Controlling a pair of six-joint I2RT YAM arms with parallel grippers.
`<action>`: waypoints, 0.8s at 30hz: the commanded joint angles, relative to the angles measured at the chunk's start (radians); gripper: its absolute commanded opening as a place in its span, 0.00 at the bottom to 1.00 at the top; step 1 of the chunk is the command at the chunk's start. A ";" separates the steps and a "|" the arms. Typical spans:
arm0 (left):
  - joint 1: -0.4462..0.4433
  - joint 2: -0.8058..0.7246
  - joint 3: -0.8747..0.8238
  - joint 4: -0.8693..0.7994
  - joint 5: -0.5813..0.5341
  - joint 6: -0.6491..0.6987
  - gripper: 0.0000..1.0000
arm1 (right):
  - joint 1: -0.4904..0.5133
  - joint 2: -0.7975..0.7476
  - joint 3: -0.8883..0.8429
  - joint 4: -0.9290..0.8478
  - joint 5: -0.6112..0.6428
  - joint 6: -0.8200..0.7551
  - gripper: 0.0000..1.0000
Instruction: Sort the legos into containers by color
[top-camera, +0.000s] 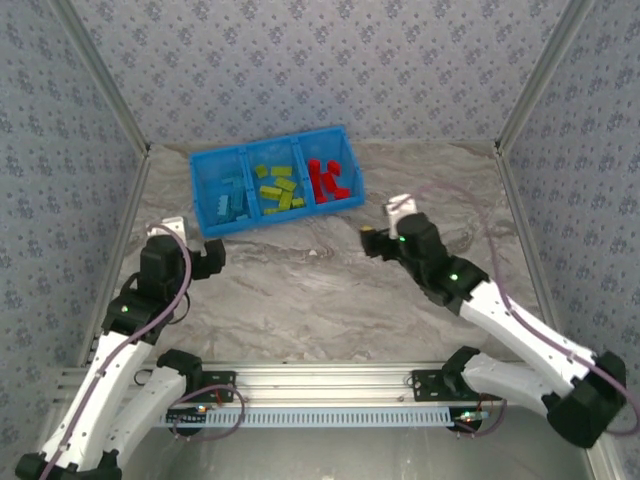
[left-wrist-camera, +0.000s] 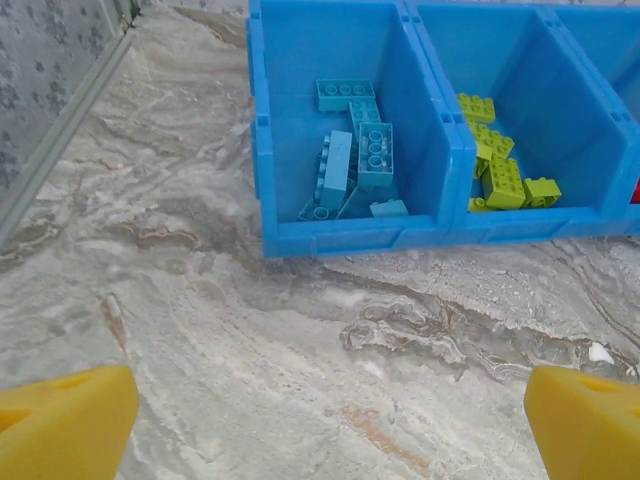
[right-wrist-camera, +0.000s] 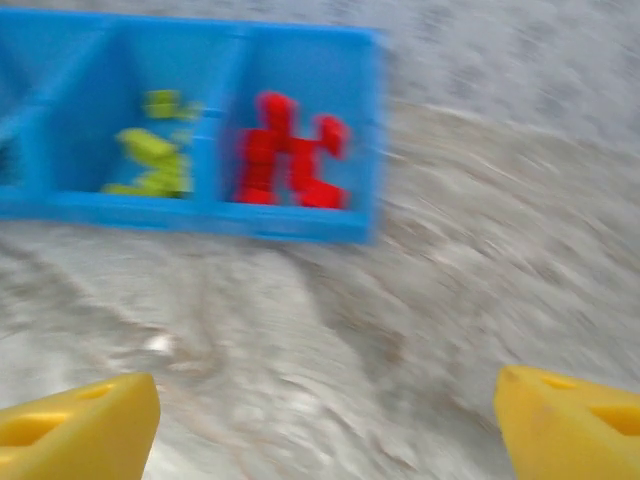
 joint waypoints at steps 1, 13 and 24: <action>0.004 0.006 -0.104 0.165 -0.025 -0.076 0.99 | -0.137 -0.079 -0.112 0.063 0.065 0.028 0.96; 0.005 0.215 -0.273 0.588 -0.156 0.232 0.99 | -0.518 0.272 -0.401 0.656 0.159 -0.160 1.00; 0.010 0.341 -0.347 0.837 -0.141 0.366 0.99 | -0.670 0.547 -0.411 1.017 -0.227 -0.151 1.00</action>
